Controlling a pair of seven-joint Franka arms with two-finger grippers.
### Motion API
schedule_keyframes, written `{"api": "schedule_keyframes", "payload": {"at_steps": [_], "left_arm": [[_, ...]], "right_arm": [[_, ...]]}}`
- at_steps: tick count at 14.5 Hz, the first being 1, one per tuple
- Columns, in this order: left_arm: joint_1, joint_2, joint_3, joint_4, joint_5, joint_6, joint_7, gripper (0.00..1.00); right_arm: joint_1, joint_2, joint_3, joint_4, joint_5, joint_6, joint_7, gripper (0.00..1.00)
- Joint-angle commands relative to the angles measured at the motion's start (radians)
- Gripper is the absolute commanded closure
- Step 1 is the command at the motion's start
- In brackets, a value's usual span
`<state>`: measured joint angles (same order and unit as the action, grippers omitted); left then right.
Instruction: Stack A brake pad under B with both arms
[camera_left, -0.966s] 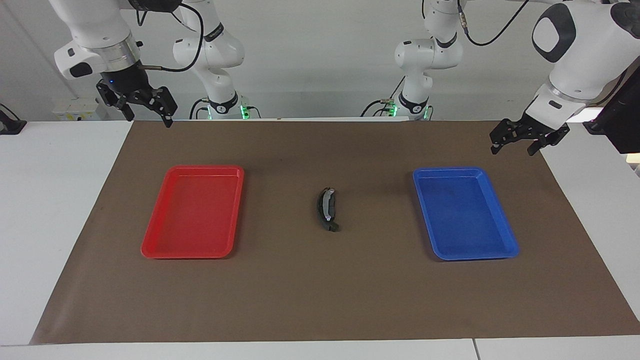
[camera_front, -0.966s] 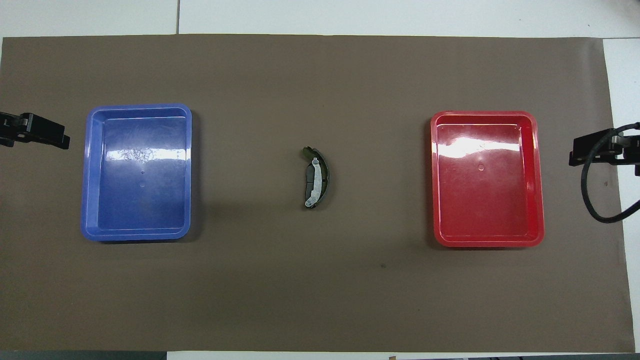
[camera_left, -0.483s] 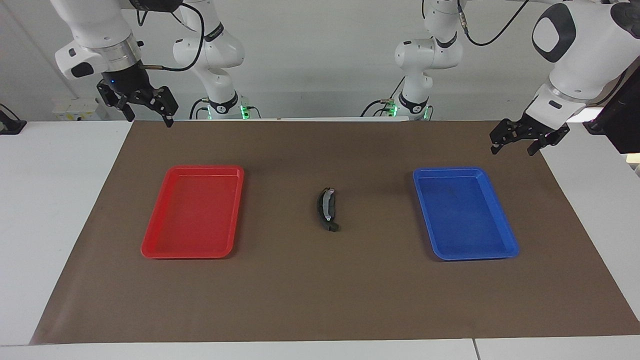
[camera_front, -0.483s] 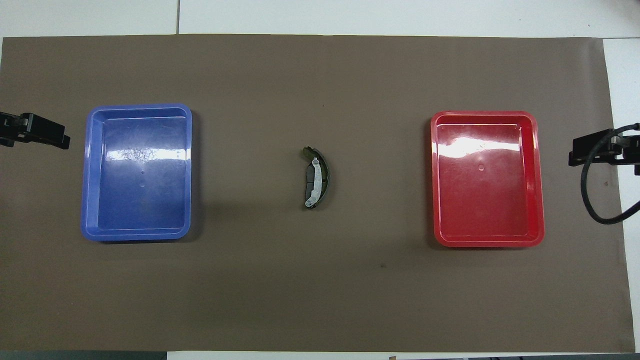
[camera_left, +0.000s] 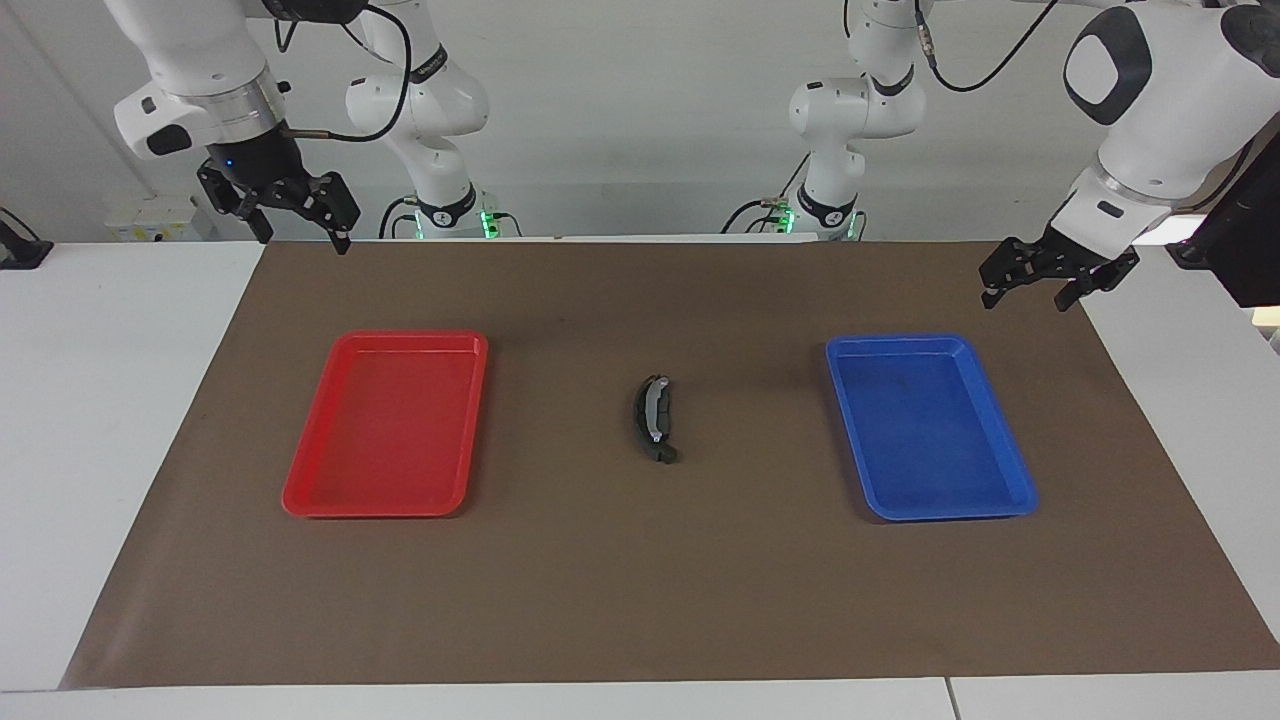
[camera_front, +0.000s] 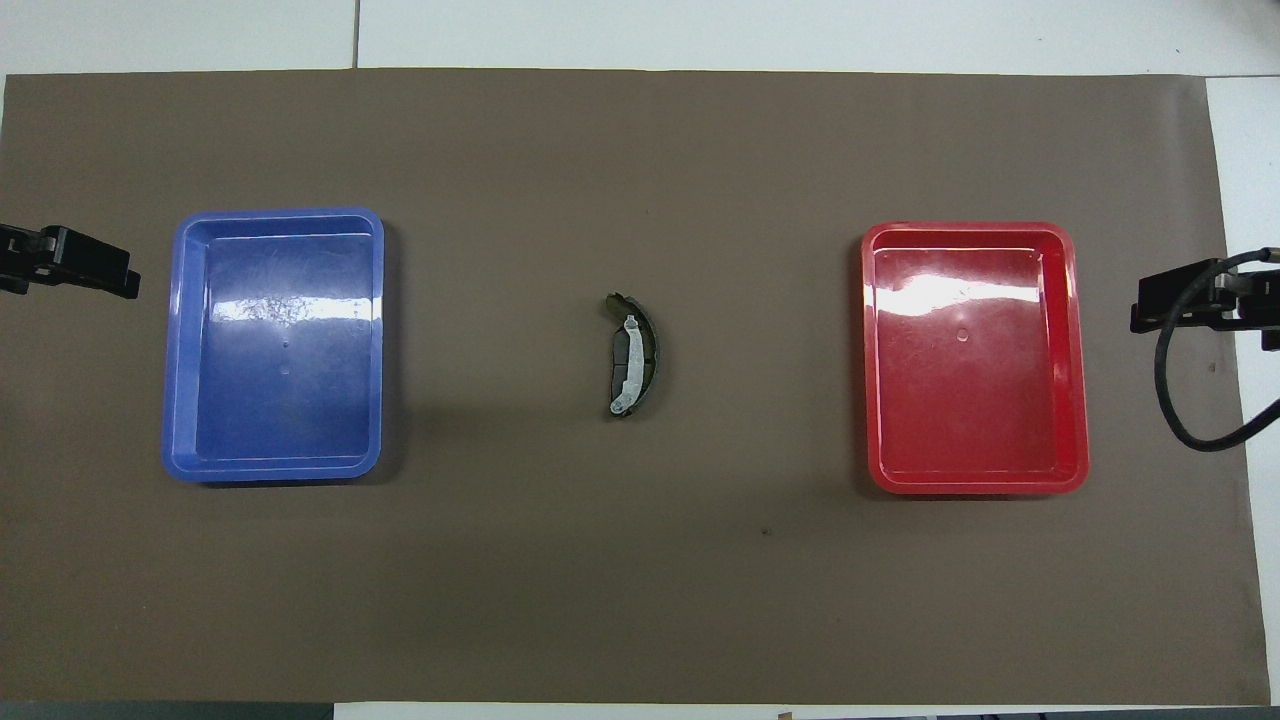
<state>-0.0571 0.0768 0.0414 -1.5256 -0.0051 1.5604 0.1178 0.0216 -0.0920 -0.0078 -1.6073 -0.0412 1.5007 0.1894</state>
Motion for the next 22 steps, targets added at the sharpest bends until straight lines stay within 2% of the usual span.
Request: {"api": "schedule_keyframes", "payload": {"at_steps": [1,7,12,14,22], "left_arm": [[0.008,-0.019,-0.003,-0.013,-0.003,-0.01,-0.009,0.01],[0.007,-0.019,-0.003,-0.013,-0.003,-0.01,-0.009,0.01],[0.007,-0.019,-0.003,-0.013,-0.003,-0.01,-0.009,0.01],[0.008,-0.019,-0.003,-0.013,-0.003,-0.01,-0.009,0.01],[0.007,-0.019,-0.003,-0.013,-0.003,-0.01,-0.009,0.01]], "right_arm": [[-0.006,-0.002,0.005,-0.005,0.018,0.01,0.002,0.0],[-0.018,0.017,-0.001,0.024,0.061,-0.02,-0.005,0.0],[-0.016,0.021,-0.001,0.035,0.043,-0.02,-0.015,0.0],[-0.012,0.021,-0.001,0.033,0.014,-0.013,-0.073,0.0],[-0.015,0.014,0.0,0.026,0.024,-0.031,-0.077,0.0]]}}
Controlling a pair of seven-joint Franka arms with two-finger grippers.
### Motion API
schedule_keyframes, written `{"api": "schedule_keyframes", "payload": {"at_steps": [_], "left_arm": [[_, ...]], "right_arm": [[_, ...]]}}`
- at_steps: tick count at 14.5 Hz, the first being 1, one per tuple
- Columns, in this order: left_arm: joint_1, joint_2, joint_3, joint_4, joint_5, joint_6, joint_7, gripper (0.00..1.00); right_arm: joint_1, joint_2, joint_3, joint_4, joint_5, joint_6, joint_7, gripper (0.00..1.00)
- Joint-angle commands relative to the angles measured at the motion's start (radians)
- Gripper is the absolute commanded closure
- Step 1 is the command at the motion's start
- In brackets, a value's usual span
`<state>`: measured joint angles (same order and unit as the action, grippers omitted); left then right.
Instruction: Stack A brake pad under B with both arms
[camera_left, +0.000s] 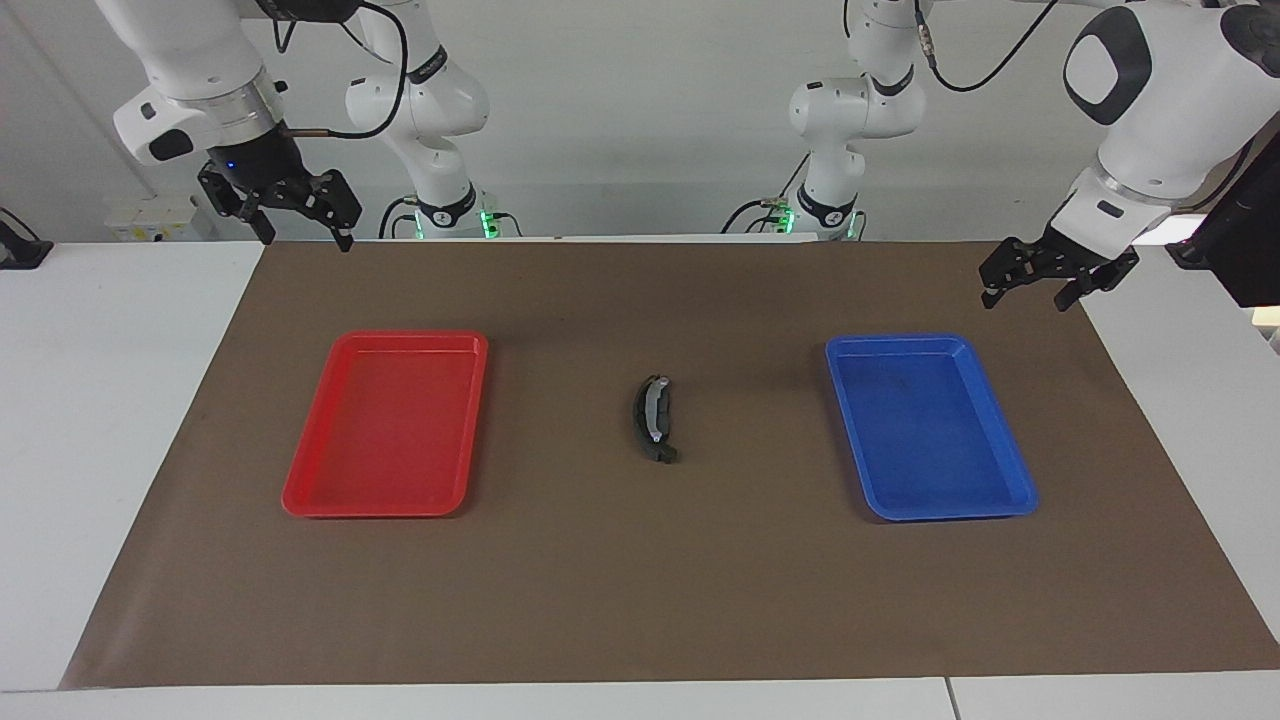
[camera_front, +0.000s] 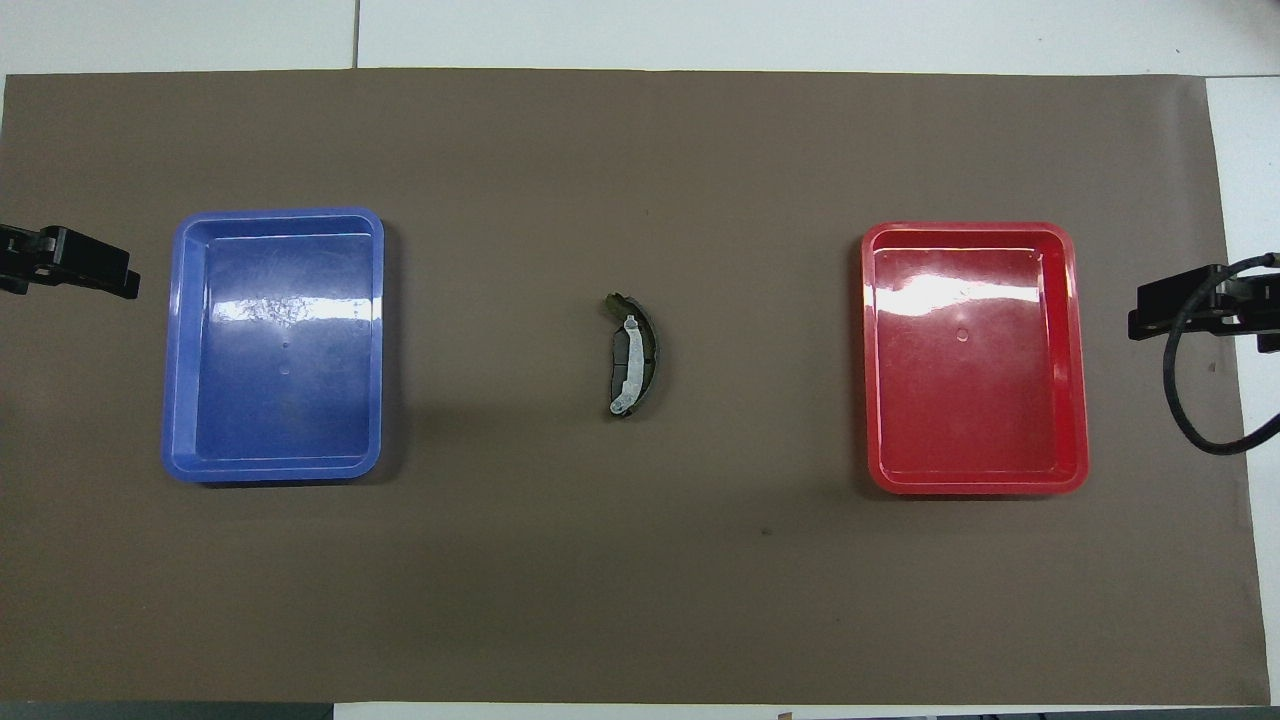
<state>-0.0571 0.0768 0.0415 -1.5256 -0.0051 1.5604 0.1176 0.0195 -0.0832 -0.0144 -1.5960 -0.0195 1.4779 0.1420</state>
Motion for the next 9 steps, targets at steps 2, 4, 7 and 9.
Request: {"api": "schedule_keyframes", "payload": {"at_steps": [2,4,7,9], "left_arm": [[0.008,-0.019,-0.003,-0.013,-0.003,-0.01,-0.009,0.01],[0.008,-0.019,-0.003,-0.013,-0.003,-0.01,-0.009,0.01],[0.008,-0.019,-0.003,-0.013,-0.003,-0.01,-0.009,0.01],[0.008,-0.019,-0.003,-0.013,-0.003,-0.01,-0.009,0.01]], "right_arm": [[-0.013,0.005,0.005,0.014,0.001,-0.007,-0.03,0.0],[-0.012,0.002,0.005,0.01,-0.008,-0.008,-0.032,0.0],[-0.013,0.0,0.005,0.005,-0.008,-0.008,-0.032,0.0],[-0.013,0.0,0.005,0.002,-0.008,-0.008,-0.031,0.0]]}}
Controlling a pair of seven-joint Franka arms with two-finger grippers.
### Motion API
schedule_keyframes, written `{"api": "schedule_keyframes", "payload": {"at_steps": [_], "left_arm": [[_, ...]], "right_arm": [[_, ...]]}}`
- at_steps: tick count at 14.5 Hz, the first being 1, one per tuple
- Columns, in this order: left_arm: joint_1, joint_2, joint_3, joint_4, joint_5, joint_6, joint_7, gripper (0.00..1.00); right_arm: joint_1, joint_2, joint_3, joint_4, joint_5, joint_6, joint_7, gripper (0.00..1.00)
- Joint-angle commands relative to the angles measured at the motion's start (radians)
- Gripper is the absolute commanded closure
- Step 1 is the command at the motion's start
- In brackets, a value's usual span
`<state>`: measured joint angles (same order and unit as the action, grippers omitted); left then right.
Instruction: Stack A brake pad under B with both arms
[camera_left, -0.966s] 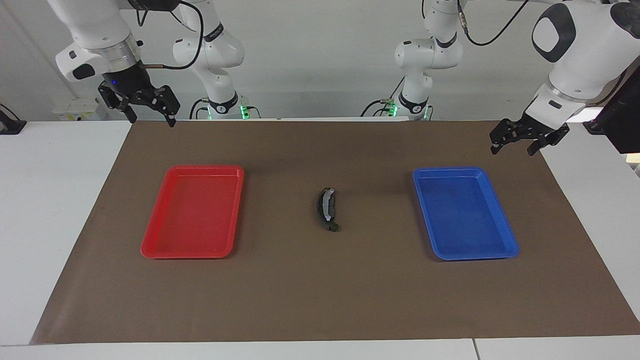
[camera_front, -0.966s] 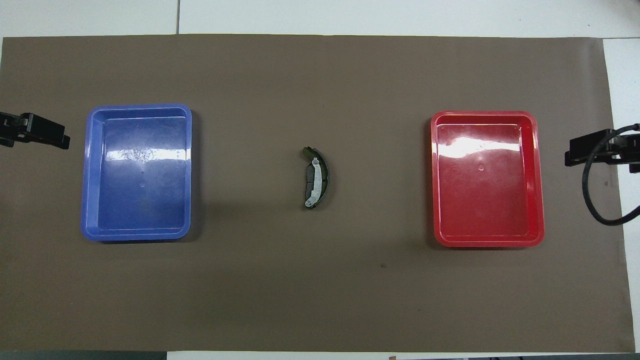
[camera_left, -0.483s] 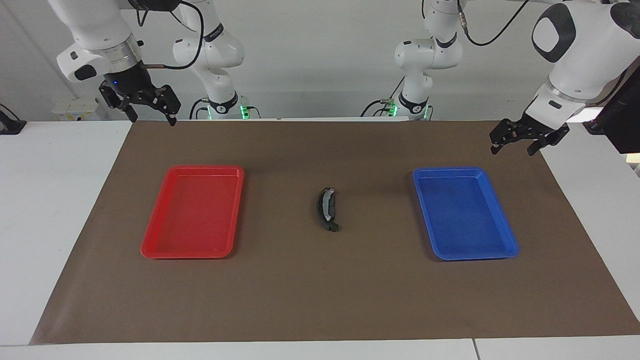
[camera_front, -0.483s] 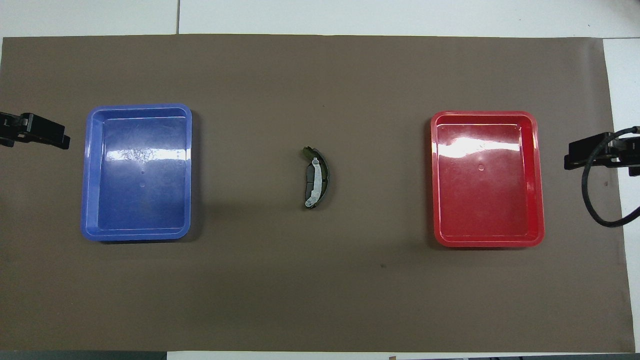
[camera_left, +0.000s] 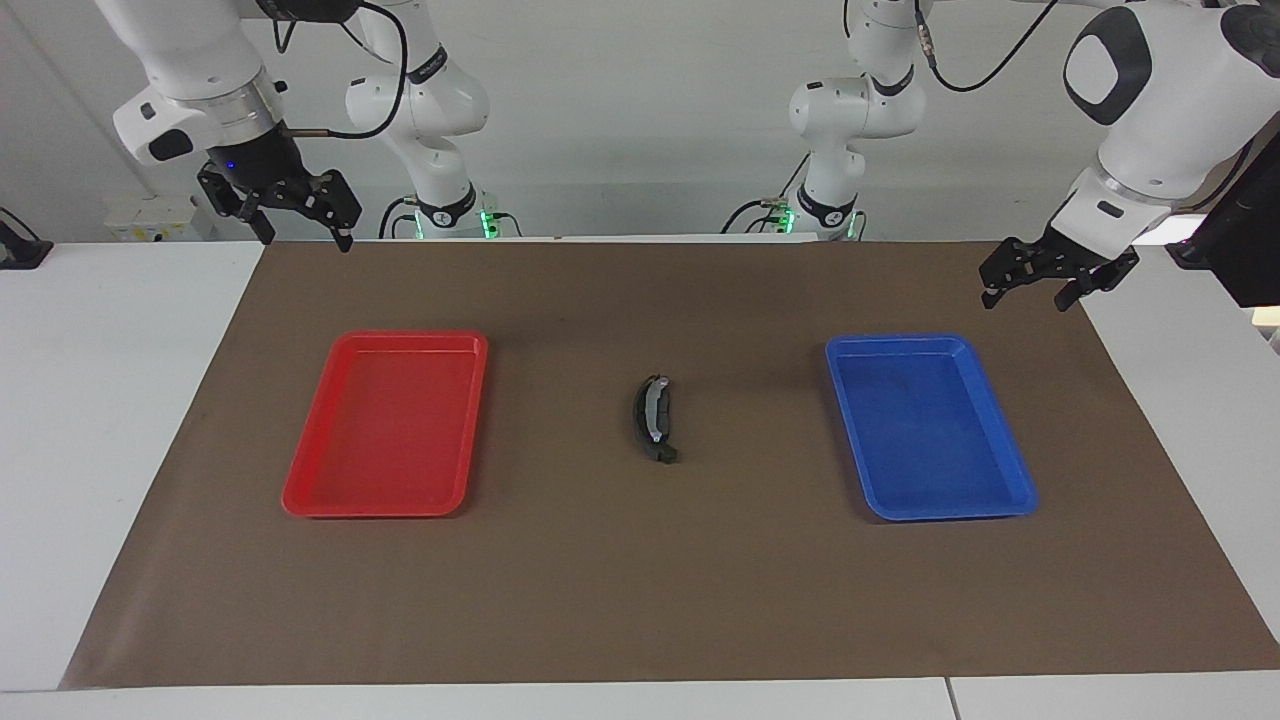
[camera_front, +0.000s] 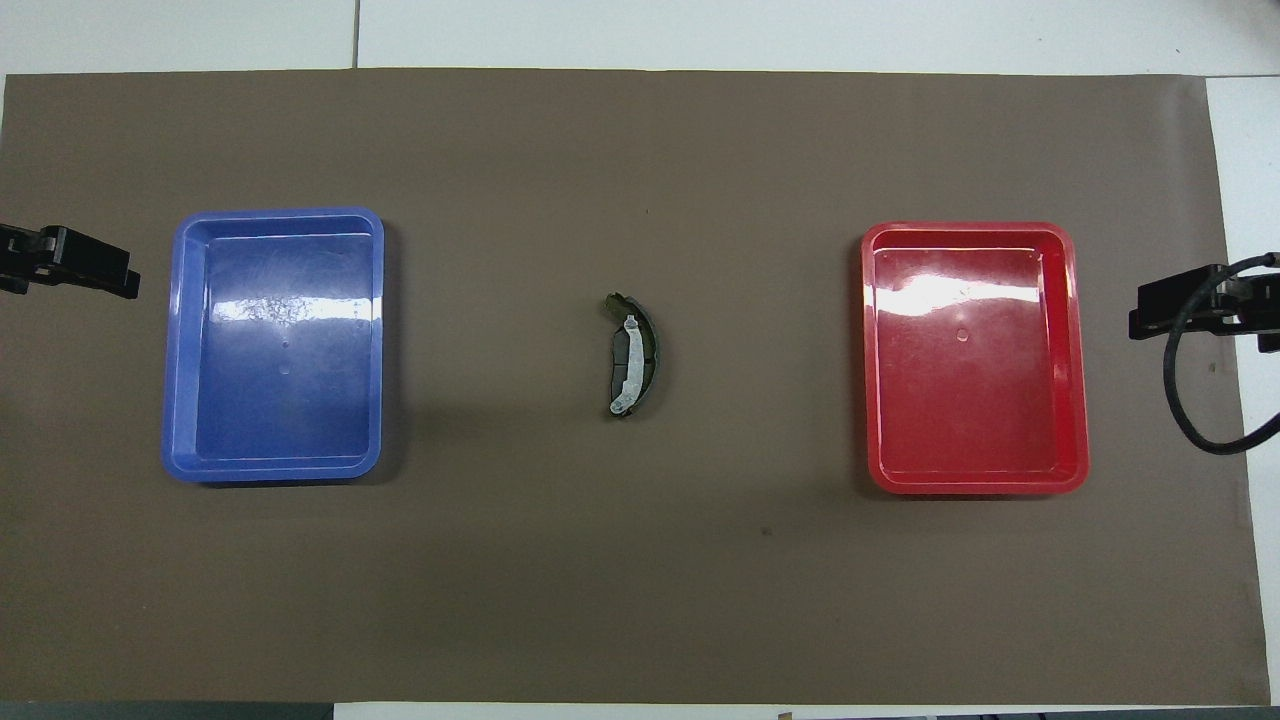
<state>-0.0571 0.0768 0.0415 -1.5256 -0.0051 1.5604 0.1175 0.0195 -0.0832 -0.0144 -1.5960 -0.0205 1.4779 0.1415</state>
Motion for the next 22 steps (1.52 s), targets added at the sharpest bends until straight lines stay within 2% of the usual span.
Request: {"api": "schedule_keyframes", "payload": {"at_steps": [1,22], "left_arm": [[0.008,-0.019,-0.003,-0.013,-0.003,-0.01,-0.009,0.01],[0.008,-0.019,-0.003,-0.013,-0.003,-0.01,-0.009,0.01]], "right_arm": [[-0.013,-0.001,0.005,0.002,-0.007,-0.008,-0.031,0.0],[-0.013,-0.004,0.004,-0.009,-0.018,0.018,-0.033,0.0]]}}
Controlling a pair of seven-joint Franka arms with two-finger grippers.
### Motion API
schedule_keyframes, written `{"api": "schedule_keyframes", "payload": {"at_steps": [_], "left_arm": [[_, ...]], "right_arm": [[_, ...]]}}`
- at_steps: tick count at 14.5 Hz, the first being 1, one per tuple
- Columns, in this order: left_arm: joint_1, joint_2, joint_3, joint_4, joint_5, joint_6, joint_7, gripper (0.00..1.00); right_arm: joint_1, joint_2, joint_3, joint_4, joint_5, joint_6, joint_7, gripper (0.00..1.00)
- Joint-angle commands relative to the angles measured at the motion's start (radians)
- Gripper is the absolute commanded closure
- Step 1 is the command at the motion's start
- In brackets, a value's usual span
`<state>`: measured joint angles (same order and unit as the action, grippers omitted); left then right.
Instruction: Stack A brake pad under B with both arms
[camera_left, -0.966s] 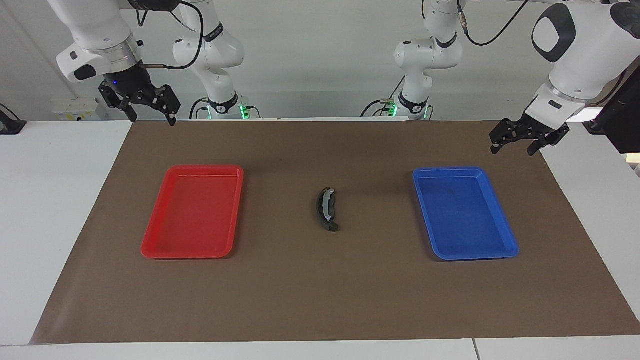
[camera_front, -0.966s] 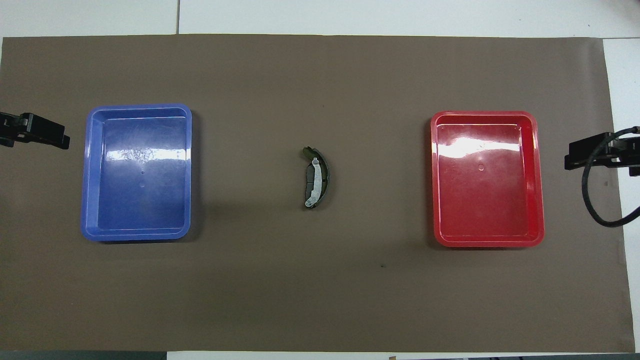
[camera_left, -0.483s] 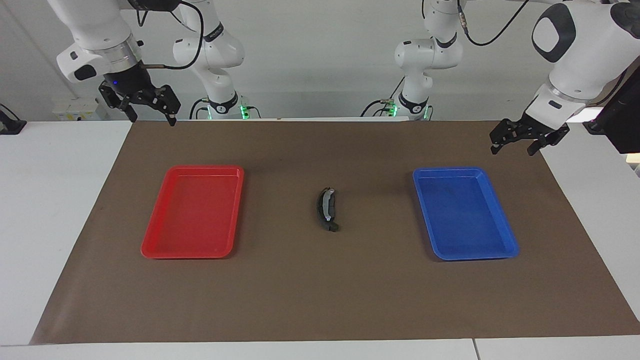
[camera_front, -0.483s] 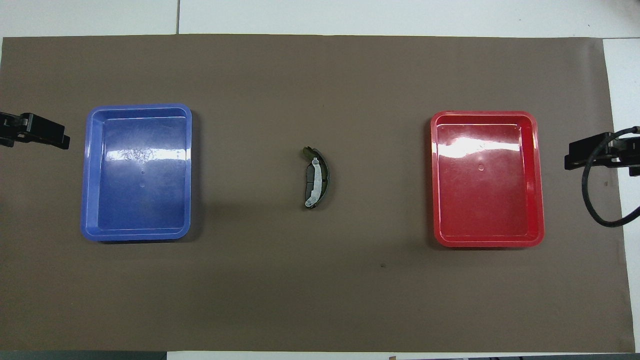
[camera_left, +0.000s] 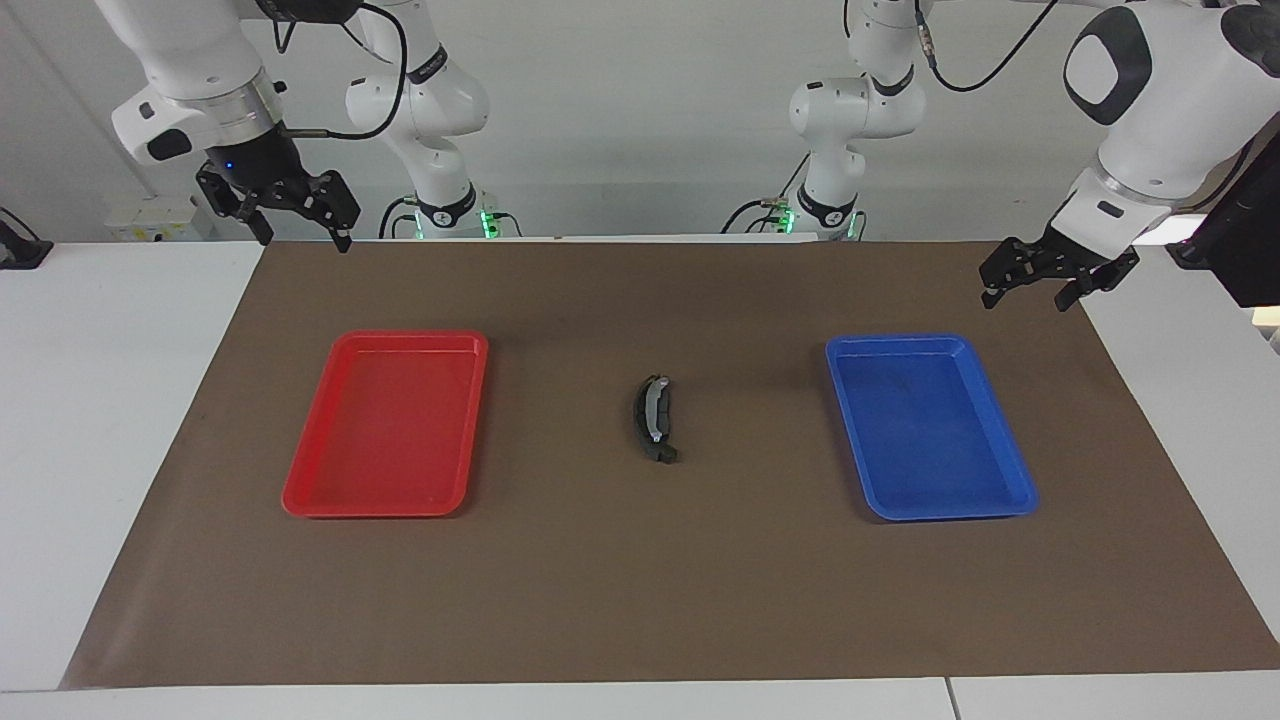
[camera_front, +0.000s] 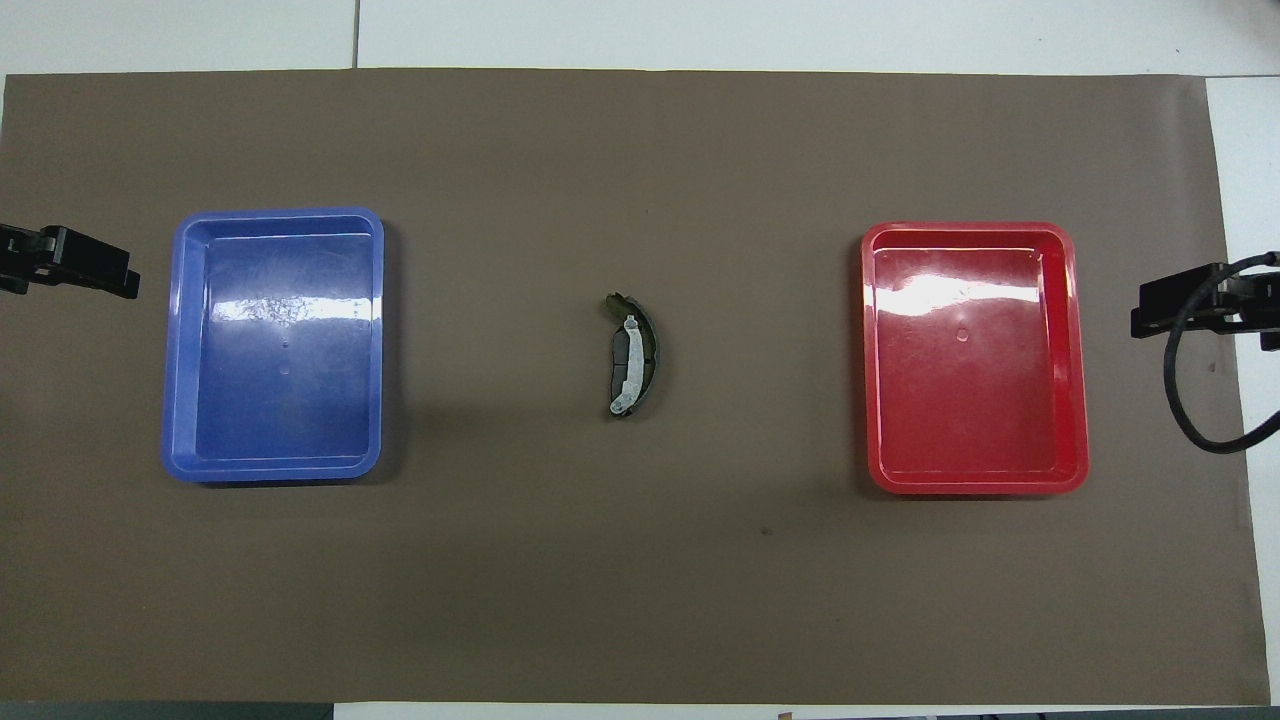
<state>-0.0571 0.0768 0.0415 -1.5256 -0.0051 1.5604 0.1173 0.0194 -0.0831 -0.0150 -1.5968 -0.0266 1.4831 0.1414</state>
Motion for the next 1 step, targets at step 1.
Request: {"api": "schedule_keyframes", "payload": {"at_steps": [1], "left_arm": [[0.008,-0.019,-0.003,-0.013,-0.003,-0.01,-0.008,0.01]], "right_arm": [[-0.013,-0.003,0.004,-0.008,-0.012,0.012,-0.033,0.0]]}}
